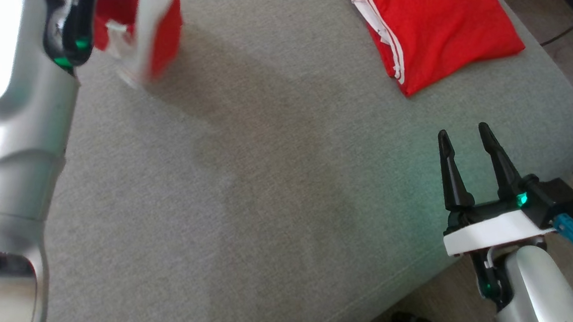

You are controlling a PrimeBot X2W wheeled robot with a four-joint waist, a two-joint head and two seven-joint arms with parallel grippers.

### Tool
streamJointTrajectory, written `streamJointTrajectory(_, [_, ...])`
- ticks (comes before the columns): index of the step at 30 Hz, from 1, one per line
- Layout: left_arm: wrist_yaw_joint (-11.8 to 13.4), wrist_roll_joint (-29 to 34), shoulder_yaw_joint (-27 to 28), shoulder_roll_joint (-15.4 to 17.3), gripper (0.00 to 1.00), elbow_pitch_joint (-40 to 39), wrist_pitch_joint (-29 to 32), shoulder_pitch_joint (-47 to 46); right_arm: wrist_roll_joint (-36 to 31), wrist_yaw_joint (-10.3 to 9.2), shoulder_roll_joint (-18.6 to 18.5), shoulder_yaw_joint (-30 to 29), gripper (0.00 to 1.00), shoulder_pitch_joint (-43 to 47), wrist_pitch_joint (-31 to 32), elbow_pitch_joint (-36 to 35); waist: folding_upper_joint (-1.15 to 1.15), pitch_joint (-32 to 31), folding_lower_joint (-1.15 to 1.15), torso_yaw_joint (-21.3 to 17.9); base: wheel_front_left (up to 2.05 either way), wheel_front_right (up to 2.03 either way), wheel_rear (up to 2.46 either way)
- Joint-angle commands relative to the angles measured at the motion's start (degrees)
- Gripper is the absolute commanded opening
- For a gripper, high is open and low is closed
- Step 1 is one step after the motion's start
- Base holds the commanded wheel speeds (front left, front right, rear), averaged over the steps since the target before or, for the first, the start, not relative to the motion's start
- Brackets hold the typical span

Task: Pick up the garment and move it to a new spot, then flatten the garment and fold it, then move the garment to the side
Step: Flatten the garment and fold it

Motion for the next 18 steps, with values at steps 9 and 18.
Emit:
streamJointTrajectory(9, [-2.1, -1.53, -3.07, 3.26, 0.0, -6.02, 6.54, 1.26, 0.44, 0.42, -0.28, 0.36, 1.0, -0.32, -0.38, -1.66, 0.0, -0.41, 0.0, 1.91, 0.0, 0.0, 0.0])
streamJointTrajectory(18, [7.36, -4.67, -0.59, 11.34, 0.0, -31.2, 8.82, 22.59, -0.58, 0.42, -0.28, -0.91, 1.0, 1.36, -0.38, -1.46, 0.0, -2.93, 0.0, 6.12, 0.0, 0.0, 0.0])
